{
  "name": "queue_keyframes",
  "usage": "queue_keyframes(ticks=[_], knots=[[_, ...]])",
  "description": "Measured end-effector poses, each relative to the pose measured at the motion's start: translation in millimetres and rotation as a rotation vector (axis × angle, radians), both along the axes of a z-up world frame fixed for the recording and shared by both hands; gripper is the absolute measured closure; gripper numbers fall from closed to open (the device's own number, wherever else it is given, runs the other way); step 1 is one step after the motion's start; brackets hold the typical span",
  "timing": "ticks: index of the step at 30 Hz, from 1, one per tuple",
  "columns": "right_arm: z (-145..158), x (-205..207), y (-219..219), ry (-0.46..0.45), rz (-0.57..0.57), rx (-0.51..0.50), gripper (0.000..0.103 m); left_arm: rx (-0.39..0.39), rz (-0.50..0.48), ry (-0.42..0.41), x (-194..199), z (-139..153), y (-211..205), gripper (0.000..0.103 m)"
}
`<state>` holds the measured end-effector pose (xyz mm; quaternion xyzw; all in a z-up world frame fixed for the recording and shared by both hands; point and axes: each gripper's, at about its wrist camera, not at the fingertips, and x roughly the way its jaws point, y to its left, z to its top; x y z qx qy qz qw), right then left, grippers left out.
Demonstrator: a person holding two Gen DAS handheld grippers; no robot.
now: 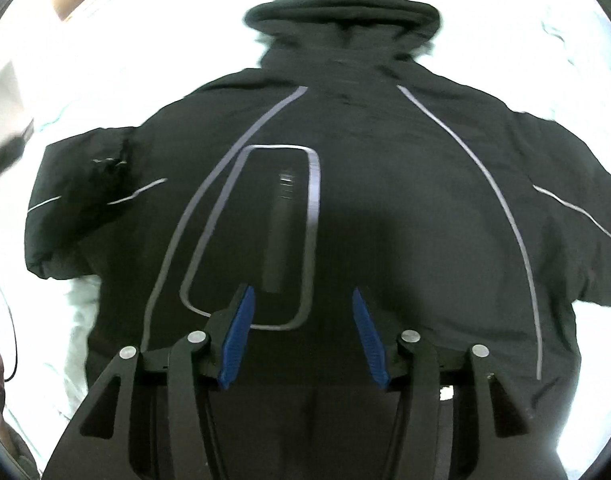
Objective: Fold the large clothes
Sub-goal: 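Carry the held sleeve across the jacket body with the left tool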
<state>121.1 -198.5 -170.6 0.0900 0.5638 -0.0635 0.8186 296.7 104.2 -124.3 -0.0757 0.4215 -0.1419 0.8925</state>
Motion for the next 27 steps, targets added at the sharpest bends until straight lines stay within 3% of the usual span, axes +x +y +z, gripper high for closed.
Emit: queue_keyframes(ticks=[1,3,7,13,14,15,16,19,21,27], knots=[[-1,-4,-6,0.002,-0.011,0.007,0.043,0.003,0.011,0.029,1,-6,5,0.042],[-4,-12,-12,0.009,-0.020,0.021,0.043,0.029,0.032,0.051,2,-19,15,0.022],[-17,-6,-9,0.035,0.000,0.055,0.043,0.108,0.019,0.092,11,-48,18,0.022],[-23,6,-3,0.042,0.068,0.046,0.043,0.341,-0.055,0.203,41,-109,-15,0.022],[-23,6,-2,0.043,0.070,0.043,0.043,0.385,-0.042,0.207,45,-116,-16,0.022],[-23,7,-4,0.045,0.071,0.044,0.043,0.419,-0.024,0.213,49,-122,-17,0.034],[-23,8,-5,0.047,0.069,0.046,0.043,0.438,-0.006,0.213,51,-125,-16,0.056],[-24,7,-11,0.053,0.055,0.049,0.043,0.358,0.021,0.206,55,-114,-5,0.076],[-24,7,-15,0.056,0.045,0.052,0.043,0.337,0.006,0.161,49,-96,-9,0.078],[-17,-2,-31,0.044,0.005,0.056,0.043,0.165,-0.136,0.044,14,-26,-56,0.078]])
